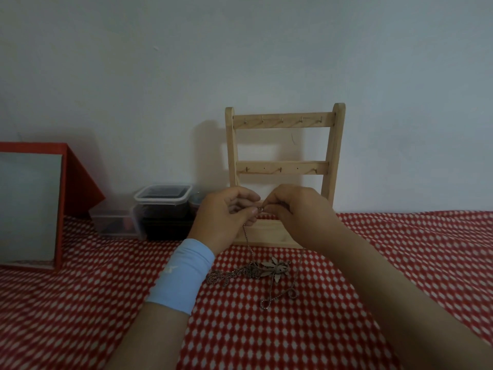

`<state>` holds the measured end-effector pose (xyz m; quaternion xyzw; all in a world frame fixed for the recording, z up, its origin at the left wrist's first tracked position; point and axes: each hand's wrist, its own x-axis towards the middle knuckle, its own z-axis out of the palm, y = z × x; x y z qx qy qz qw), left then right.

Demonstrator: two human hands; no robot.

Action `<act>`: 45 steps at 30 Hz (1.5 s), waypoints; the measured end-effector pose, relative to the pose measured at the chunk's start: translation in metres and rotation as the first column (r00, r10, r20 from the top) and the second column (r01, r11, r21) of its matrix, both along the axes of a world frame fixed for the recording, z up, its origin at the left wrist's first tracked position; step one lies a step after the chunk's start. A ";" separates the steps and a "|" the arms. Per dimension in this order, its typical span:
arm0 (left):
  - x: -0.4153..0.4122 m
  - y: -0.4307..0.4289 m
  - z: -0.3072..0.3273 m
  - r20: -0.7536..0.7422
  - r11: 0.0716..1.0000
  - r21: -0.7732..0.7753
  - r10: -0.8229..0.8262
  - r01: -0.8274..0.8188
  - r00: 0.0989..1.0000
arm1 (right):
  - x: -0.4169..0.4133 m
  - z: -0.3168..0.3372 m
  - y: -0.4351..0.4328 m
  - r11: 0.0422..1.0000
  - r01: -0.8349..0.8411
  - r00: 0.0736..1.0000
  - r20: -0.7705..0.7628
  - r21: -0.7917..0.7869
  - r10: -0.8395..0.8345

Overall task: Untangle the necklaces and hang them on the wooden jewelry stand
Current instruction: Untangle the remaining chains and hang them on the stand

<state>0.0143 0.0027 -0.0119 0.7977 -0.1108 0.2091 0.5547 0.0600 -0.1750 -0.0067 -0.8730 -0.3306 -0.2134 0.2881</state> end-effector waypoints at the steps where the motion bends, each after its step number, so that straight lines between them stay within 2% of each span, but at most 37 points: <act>1: 0.000 0.000 0.000 0.014 1.000 0.015 0.006 -0.006 1.000 | 0.000 0.000 0.000 1.000 0.012 1.000 -0.001 -0.009 -0.012; 9: 0.000 -0.004 -0.001 0.133 0.981 0.167 0.081 -0.103 0.988 | -0.003 0.003 0.001 0.991 0.106 0.994 0.032 -0.086 -0.104; 16: 0.002 -0.004 0.000 0.152 0.973 0.176 0.122 -0.149 0.981 | -0.004 0.000 0.006 0.981 0.182 0.980 0.087 -0.059 -0.177; 22: 0.003 -0.007 0.001 0.058 0.983 0.136 0.113 -0.120 0.992 | -0.002 -0.004 0.007 0.984 0.178 0.969 0.176 -0.015 -0.172; 25: 0.003 0.000 0.003 -0.139 0.978 0.204 0.067 -0.038 0.988 | 0.000 -0.003 0.002 0.992 0.127 0.975 0.181 0.029 -0.130; 26: 0.003 0.003 0.004 -0.242 0.984 0.179 0.018 0.026 0.970 | 0.002 -0.002 -0.001 0.993 0.109 0.980 0.162 0.043 -0.115; 27: 0.001 0.006 0.004 -0.341 0.994 0.048 -0.079 0.101 0.937 | 0.002 -0.001 -0.003 0.994 0.097 0.987 0.127 0.047 -0.103; 28: -0.001 0.008 0.006 -0.395 0.973 -0.171 -0.215 0.158 0.893 | 0.003 -0.001 -0.006 0.995 0.088 0.993 0.078 0.040 -0.091; 29: -0.003 0.010 0.008 -0.375 0.890 -0.415 -0.356 0.188 0.856 | 0.003 0.001 -0.008 0.997 0.074 0.997 0.015 0.029 -0.075; 30: -0.004 0.012 0.010 -0.293 0.761 -0.614 -0.465 0.208 0.835 | 0.004 0.001 -0.009 0.998 0.059 0.997 -0.049 0.018 -0.058; 32: -0.004 0.017 0.015 -0.081 0.510 -0.819 -0.554 0.261 0.829 | 0.005 0.002 -0.012 0.999 0.031 0.987 -0.156 0.034 -0.026; 34: -0.008 0.023 0.023 0.080 0.371 -0.868 -0.553 0.331 0.829 | 0.009 0.003 -0.017 0.995 0.038 0.971 -0.240 0.095 -0.014; 36: -0.014 0.028 0.031 0.172 0.329 -0.862 -0.523 0.384 0.835 | 0.010 0.005 -0.022 0.986 0.070 0.946 -0.324 0.153 -0.017; 39: -0.021 0.033 0.041 0.213 0.348 -0.852 -0.453 0.392 0.866 | 0.006 0.015 -0.023 0.965 0.143 0.894 -0.446 0.221 -0.030; 42: -0.025 0.029 0.055 0.183 0.404 -0.845 -0.400 0.352 0.898 | 0.000 0.033 -0.021 0.934 0.204 0.840 -0.542 0.293 -0.014; 45: -0.031 0.025 0.077 0.150 0.468 -0.829 -0.340 0.305 0.928 | -0.009 0.051 -0.017 0.920 0.197 0.802 -0.595 0.338 0.047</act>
